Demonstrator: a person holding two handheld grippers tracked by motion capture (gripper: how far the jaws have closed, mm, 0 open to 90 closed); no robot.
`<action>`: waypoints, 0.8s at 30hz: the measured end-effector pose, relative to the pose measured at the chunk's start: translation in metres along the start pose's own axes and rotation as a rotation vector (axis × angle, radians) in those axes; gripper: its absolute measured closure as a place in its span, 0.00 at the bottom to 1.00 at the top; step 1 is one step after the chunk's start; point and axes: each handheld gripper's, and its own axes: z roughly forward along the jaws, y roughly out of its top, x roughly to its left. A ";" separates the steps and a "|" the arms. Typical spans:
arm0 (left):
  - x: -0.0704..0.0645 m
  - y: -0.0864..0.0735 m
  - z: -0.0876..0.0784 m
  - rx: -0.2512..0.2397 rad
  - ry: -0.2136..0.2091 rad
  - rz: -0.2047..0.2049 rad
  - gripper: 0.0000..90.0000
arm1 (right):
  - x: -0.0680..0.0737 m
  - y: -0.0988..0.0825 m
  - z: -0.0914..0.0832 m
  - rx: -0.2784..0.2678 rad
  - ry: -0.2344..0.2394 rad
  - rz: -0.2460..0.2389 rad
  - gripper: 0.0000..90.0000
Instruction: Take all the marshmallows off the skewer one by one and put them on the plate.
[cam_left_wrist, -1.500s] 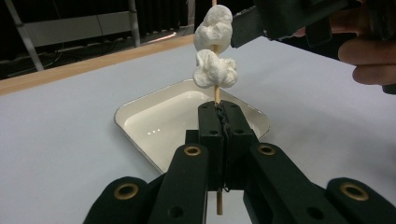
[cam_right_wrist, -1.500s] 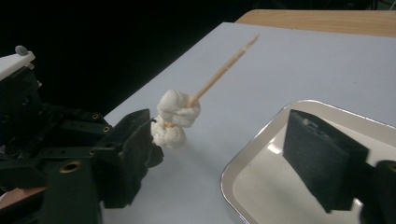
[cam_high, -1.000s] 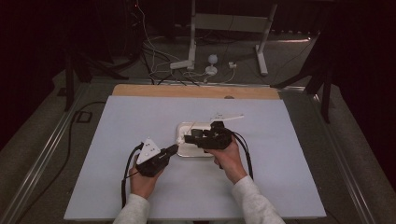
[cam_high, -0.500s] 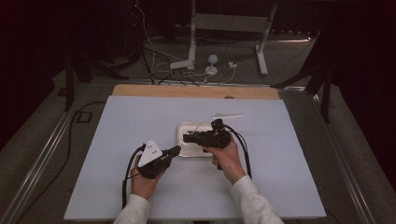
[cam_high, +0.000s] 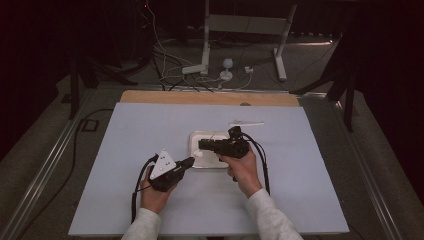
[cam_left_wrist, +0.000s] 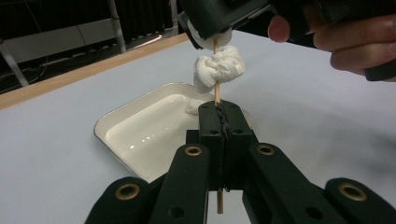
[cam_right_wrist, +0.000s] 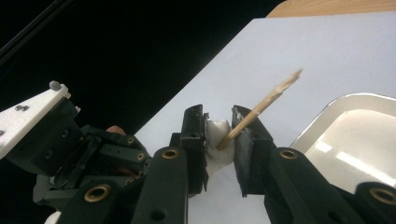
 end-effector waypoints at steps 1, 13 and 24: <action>0.000 0.000 0.000 -0.003 -0.001 -0.001 1.00 | 0.001 0.001 -0.001 -0.007 -0.009 -0.006 0.85; -0.001 0.002 -0.002 0.011 0.026 0.025 1.00 | 0.009 0.003 -0.001 -0.065 -0.063 -0.035 0.87; -0.003 0.002 -0.001 0.012 0.031 0.000 1.00 | 0.004 0.000 0.000 -0.017 0.003 -0.035 0.73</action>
